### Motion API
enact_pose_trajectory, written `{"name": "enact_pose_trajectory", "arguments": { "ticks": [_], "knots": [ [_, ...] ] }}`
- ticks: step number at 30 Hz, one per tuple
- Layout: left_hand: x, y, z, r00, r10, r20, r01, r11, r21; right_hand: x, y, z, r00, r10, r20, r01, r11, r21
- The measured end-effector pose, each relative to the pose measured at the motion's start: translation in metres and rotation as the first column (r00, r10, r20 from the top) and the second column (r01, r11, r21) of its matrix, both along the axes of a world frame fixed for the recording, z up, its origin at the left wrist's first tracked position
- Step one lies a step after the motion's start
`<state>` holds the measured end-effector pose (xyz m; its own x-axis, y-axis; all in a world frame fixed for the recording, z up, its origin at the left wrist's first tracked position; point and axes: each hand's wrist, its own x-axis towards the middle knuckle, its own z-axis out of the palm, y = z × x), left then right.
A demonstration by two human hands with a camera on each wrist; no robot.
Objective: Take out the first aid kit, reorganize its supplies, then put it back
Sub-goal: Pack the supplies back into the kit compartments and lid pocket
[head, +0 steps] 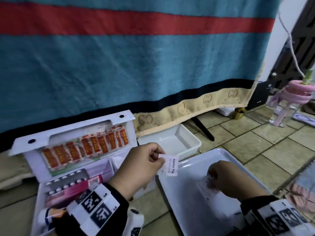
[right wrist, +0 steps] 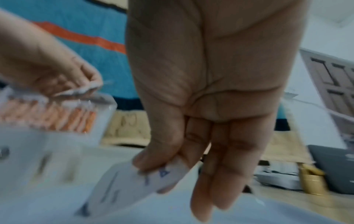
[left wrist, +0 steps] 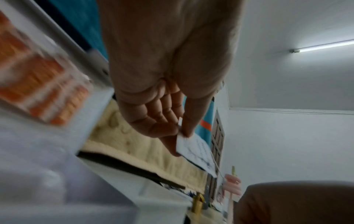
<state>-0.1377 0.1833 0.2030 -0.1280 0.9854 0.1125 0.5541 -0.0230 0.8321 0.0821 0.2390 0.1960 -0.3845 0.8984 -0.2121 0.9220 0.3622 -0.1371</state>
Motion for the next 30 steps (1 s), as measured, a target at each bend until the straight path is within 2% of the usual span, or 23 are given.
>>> {"name": "enact_pose_trajectory", "arguments": {
  "ticks": [3, 6, 8, 11, 13, 15, 20, 21, 23, 27, 30],
  "knots": [
    [-0.038, -0.023, 0.014, 0.975, 0.148, -0.168, -0.145, 0.989, 0.033, -0.035, 0.008, 0.01, 0.978, 0.062, -0.198, -0.048, 0.996, 0.075],
    [-0.078, -0.047, 0.021, 0.917, 0.249, -0.311, -0.248, 0.968, 0.044, -0.084, 0.008, 0.028, 0.906, 0.233, -0.354, -0.228, 0.972, 0.056],
    [-0.1, -0.06, 0.023, 0.863, 0.269, -0.428, -0.27, 0.961, 0.061, -0.114, 0.006, 0.034, 0.844, 0.312, -0.437, -0.331, 0.943, 0.035],
    [-0.125, -0.075, 0.019, 0.749, 0.317, -0.581, -0.347, 0.936, 0.063, -0.152, 0.01, 0.033, 0.802, 0.355, -0.48, -0.398, 0.917, 0.013],
    [-0.133, -0.081, 0.015, 0.717, 0.296, -0.631, -0.376, 0.927, 0.007, -0.172, 0.012, 0.034, 0.761, 0.369, -0.534, -0.415, 0.909, 0.036],
    [-0.137, -0.085, 0.012, 0.714, 0.272, -0.645, -0.356, 0.935, 0.0, -0.188, 0.015, 0.038, 0.694, 0.366, -0.62, -0.397, 0.913, 0.094],
    [-0.135, -0.092, 0.016, 0.693, 0.228, -0.684, -0.314, 0.949, -0.002, -0.22, 0.016, 0.047, 0.445, 0.317, -0.838, -0.259, 0.941, 0.218],
    [-0.134, -0.093, 0.017, 0.683, 0.211, -0.699, -0.31, 0.951, -0.016, -0.224, 0.016, 0.046, 0.428, 0.316, -0.847, -0.257, 0.941, 0.221],
    [-0.132, -0.093, 0.02, 0.683, 0.19, -0.705, -0.308, 0.95, -0.043, -0.232, 0.015, 0.045, 0.46, 0.375, -0.805, -0.289, 0.92, 0.263],
    [-0.129, -0.094, 0.023, 0.69, 0.18, -0.701, -0.321, 0.944, -0.074, -0.241, 0.018, 0.045, 0.523, 0.577, -0.627, -0.421, 0.815, 0.399],
    [-0.127, -0.096, 0.024, 0.7, 0.189, -0.689, -0.335, 0.938, -0.083, -0.248, 0.02, 0.049, 0.494, 0.623, -0.606, -0.413, 0.782, 0.467]
  ]
}}
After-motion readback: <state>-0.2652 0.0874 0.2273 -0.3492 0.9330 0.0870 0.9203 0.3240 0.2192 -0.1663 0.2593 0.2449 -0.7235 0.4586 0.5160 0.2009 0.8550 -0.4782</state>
